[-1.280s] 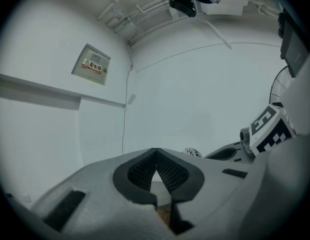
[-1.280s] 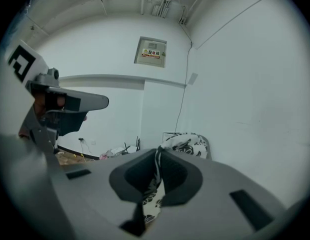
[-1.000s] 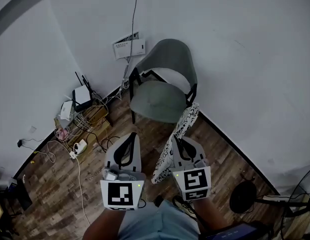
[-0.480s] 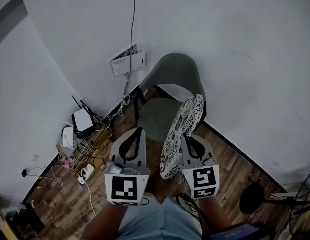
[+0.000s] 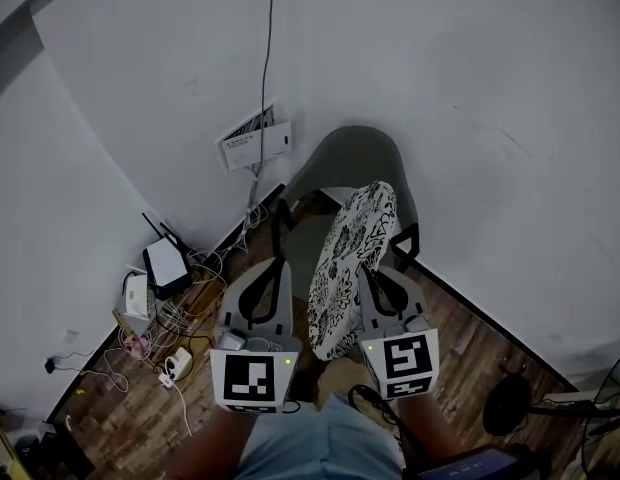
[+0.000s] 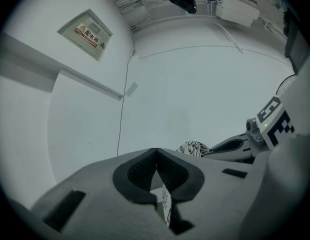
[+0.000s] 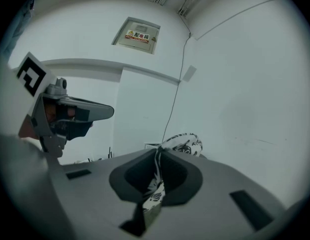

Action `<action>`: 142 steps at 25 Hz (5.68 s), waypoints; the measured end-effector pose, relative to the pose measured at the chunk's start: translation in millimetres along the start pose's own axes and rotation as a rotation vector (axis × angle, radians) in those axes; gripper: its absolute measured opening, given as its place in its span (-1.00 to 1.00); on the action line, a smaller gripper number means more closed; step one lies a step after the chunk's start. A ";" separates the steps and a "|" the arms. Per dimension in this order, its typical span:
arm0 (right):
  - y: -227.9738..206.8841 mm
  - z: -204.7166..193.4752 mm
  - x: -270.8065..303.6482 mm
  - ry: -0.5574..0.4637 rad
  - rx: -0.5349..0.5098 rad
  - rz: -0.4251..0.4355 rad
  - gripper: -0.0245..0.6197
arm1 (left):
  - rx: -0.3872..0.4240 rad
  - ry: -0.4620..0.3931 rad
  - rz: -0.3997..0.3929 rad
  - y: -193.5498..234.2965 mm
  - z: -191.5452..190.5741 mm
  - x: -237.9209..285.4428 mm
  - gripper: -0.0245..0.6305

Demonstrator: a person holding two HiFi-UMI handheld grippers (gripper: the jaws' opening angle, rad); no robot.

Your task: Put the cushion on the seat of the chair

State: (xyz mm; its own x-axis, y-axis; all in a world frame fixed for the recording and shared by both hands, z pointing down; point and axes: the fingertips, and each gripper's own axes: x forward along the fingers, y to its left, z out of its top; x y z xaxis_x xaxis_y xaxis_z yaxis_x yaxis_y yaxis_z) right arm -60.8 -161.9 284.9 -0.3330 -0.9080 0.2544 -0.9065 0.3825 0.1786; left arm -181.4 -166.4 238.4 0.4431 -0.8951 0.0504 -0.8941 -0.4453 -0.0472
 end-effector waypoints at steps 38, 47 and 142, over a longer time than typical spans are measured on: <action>-50.9 -253.3 287.5 0.340 0.266 0.094 -0.87 | -0.064 0.340 0.121 95.7 -180.1 226.5 -0.90; -68.8 -296.8 287.2 0.409 0.289 0.073 -0.86 | -0.058 0.352 0.035 67.6 -203.0 253.8 -0.90; -57.5 53.0 54.8 -0.151 0.095 -0.150 -0.91 | 0.066 -0.089 -0.085 0.6 48.0 94.0 -0.90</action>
State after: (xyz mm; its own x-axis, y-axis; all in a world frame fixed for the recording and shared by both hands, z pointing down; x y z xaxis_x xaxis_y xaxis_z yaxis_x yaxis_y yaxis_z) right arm -40.7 -242.7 238.2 -0.2213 -0.9714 0.0858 -0.9668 0.2301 0.1115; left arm -137.2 -252.0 195.2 0.5237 -0.8513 -0.0315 -0.8483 -0.5176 -0.1118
